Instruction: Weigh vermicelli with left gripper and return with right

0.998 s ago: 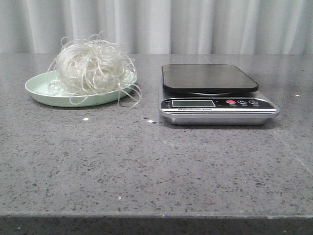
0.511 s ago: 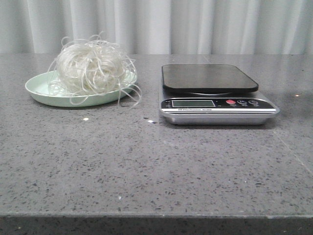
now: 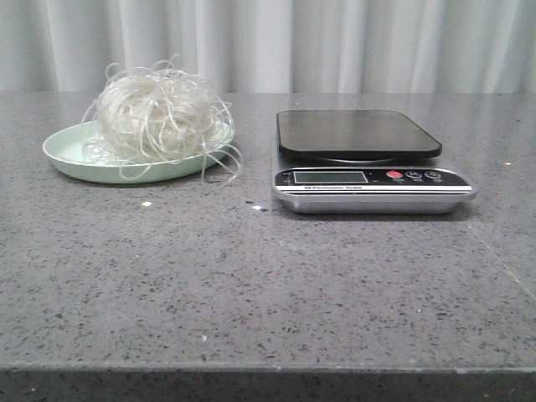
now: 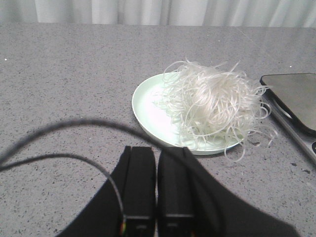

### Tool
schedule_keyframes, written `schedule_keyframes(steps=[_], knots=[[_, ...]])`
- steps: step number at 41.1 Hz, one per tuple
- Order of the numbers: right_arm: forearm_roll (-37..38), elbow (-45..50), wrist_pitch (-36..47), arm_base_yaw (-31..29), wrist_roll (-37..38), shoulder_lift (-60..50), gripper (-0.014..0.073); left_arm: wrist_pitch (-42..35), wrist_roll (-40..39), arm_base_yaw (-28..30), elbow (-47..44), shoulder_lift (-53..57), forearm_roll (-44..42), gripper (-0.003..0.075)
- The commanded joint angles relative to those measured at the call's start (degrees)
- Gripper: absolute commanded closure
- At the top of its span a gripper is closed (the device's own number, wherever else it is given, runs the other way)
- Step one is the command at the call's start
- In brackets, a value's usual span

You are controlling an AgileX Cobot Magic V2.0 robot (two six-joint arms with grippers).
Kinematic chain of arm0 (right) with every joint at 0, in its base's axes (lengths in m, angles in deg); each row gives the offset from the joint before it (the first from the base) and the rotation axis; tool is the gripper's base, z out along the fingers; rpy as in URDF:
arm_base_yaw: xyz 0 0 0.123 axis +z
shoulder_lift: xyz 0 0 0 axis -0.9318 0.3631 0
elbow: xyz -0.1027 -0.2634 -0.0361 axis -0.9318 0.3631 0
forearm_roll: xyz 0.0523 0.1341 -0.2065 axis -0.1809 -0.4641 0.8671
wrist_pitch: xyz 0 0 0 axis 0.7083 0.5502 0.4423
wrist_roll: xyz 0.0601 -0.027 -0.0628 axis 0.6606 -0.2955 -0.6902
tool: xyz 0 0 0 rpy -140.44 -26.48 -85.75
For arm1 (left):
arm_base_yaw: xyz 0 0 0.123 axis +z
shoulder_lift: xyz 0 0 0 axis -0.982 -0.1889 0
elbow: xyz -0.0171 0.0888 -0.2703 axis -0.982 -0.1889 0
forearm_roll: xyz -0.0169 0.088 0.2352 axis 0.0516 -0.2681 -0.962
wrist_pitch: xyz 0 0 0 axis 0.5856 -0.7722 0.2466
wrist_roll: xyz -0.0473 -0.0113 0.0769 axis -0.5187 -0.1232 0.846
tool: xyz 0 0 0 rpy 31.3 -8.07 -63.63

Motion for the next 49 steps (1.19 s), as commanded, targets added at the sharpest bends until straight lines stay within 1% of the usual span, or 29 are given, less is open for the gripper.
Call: schedule_keyframes(steps=[1,8,49], knots=[[0.4,2.34,7.09,-0.4,-0.24,-3.24,0.0442,-4.24,-0.62,0.03,1.44,-0.2,0.88,0.0584],[0.4,5.91,8.26,-0.4,-0.24,-5.54,0.0442,-4.24,-0.62,0.03,1.44,-0.2,0.88,0.0584],[0.4,5.95,8.96,-0.4,-0.24,-5.54,0.0442,-4.28,-0.62,0.03,1.44,-0.2,0.88,0.0584]])
